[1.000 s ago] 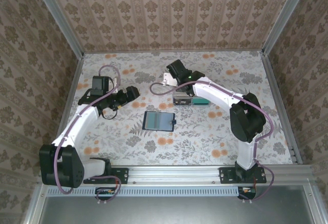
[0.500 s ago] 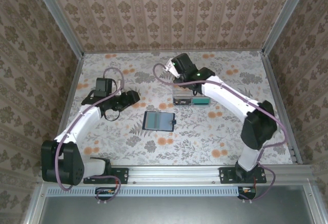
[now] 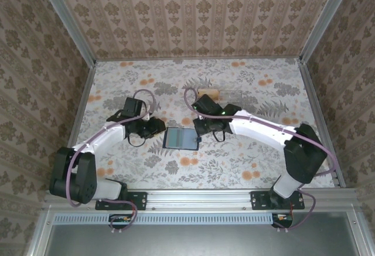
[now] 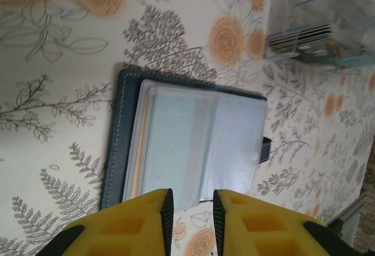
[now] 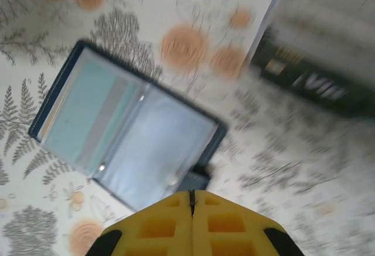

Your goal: Take the credit cards out of the card holder

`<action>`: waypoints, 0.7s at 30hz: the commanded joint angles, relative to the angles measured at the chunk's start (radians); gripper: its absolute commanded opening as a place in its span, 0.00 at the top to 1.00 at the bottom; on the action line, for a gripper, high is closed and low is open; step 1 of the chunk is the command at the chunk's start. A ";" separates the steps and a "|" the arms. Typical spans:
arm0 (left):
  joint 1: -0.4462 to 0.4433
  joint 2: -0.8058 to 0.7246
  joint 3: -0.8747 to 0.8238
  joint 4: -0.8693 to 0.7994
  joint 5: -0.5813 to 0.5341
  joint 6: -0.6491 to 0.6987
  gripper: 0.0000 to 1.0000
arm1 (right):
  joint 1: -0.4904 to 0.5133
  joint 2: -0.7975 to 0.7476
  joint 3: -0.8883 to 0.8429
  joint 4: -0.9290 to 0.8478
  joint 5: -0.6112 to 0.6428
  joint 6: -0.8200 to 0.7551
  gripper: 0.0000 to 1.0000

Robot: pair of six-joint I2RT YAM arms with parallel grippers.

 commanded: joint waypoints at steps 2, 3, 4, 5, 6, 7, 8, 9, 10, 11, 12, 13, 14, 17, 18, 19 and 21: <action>-0.019 0.032 -0.018 0.018 0.008 -0.003 0.73 | 0.023 0.103 -0.045 0.073 -0.124 0.273 1.00; -0.020 0.036 -0.018 0.019 0.008 -0.001 0.73 | 0.028 0.121 -0.047 0.083 -0.130 0.285 1.00; -0.024 0.045 -0.017 0.020 0.011 0.004 0.72 | 0.031 0.141 -0.046 0.088 -0.139 0.293 1.00; -0.026 0.052 -0.015 0.021 0.015 0.007 0.71 | 0.035 0.166 -0.040 0.084 -0.144 0.306 1.00; -0.028 0.063 -0.012 0.023 0.018 0.008 0.71 | 0.035 0.184 -0.034 0.076 -0.145 0.314 1.00; -0.031 0.070 -0.012 0.023 0.022 0.011 0.70 | 0.036 0.198 -0.029 0.068 -0.141 0.319 1.00; -0.033 0.078 -0.009 0.026 0.026 0.014 0.70 | 0.036 0.209 -0.025 0.059 -0.136 0.319 1.00; -0.035 0.085 -0.006 0.026 0.030 0.017 0.70 | 0.034 0.215 -0.020 0.050 -0.130 0.317 1.00; -0.038 0.091 -0.005 0.026 0.031 0.020 0.69 | 0.035 0.219 -0.019 0.045 -0.125 0.317 1.00; -0.041 0.098 -0.002 0.027 0.031 0.021 0.69 | 0.034 0.222 -0.019 0.041 -0.121 0.313 1.00; -0.044 0.105 0.000 0.027 0.031 0.026 0.68 | 0.035 0.224 -0.018 0.037 -0.118 0.312 1.00; -0.046 0.113 0.001 0.027 0.031 0.026 0.68 | 0.035 0.229 -0.017 0.032 -0.115 0.310 0.99; -0.048 0.120 0.002 0.029 0.031 0.027 0.68 | 0.035 0.235 -0.015 0.027 -0.115 0.307 0.99; -0.056 0.142 0.003 0.035 0.029 0.028 0.68 | 0.035 0.252 -0.017 0.024 -0.110 0.300 0.98; -0.059 0.148 0.005 0.035 0.027 0.031 0.68 | 0.035 0.255 -0.016 0.020 -0.104 0.300 0.98; -0.063 0.155 0.005 0.034 0.023 0.032 0.68 | 0.035 0.254 -0.018 0.021 -0.103 0.299 0.98; -0.067 0.163 0.005 0.036 0.017 0.033 0.68 | 0.035 0.251 -0.020 0.024 -0.105 0.293 0.98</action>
